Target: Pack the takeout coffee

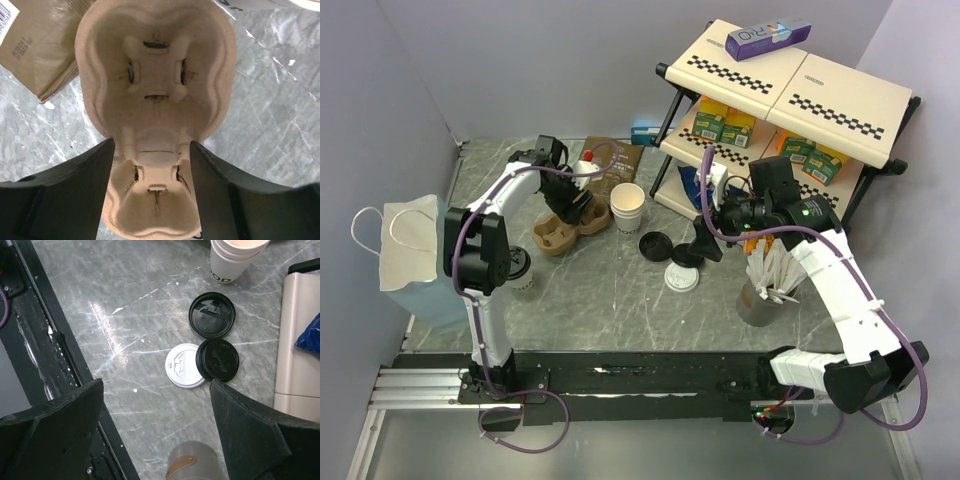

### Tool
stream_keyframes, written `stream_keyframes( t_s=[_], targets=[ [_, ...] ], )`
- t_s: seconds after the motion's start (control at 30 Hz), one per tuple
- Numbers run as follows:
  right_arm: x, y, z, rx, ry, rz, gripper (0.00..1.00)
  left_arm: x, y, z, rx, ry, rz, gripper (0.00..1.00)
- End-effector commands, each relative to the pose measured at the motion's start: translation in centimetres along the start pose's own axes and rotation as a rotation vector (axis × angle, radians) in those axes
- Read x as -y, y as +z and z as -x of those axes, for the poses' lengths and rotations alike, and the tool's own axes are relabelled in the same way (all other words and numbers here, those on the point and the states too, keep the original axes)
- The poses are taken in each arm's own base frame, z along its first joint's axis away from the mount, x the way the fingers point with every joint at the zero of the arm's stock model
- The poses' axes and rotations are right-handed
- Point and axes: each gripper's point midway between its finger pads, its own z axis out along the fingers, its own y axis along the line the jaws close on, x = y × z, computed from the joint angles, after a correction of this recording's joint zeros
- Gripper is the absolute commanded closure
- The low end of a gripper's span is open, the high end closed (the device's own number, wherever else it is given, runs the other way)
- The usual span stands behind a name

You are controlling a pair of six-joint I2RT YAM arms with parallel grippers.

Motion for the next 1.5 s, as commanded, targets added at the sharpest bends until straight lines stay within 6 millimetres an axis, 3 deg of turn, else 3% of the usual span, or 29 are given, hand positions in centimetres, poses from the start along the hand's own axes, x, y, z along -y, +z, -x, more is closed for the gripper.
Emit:
stream_keyframes(
  t_s=[0.0, 0.23, 0.43, 1.07, 1.33, 1.47],
  targets=[
    [0.1, -0.4, 0.5, 0.035, 0.001, -0.009, 0.07, -0.6, -0.5, 1.0, 0.011, 0.015, 0.010, 0.34],
    [0.3, -0.4, 0.2, 0.032, 0.009, -0.014, 0.07, 0.0, -0.4, 0.6, -0.003, 0.003, -0.020, 0.40],
    [0.5, -0.3, -0.1, 0.027, 0.017, -0.014, 0.07, 0.4, -1.9, 1.4, 0.050, 0.006, 0.008, 0.38],
    [0.9, 0.4, 0.0, 0.018, 0.031, 0.003, 0.07, 1.4, -1.2, -0.1, 0.005, -0.020, -0.037, 0.49],
    [1.1, 0.6, 0.1, 0.019, 0.033, 0.009, 0.07, 1.2, -0.8, -0.5, -0.002, -0.037, -0.019, 0.43],
    [1.1, 0.5, 0.2, 0.023, 0.033, 0.008, 0.07, 1.3, -0.7, -0.4, 0.002, -0.041, -0.025, 0.49]
  ],
)
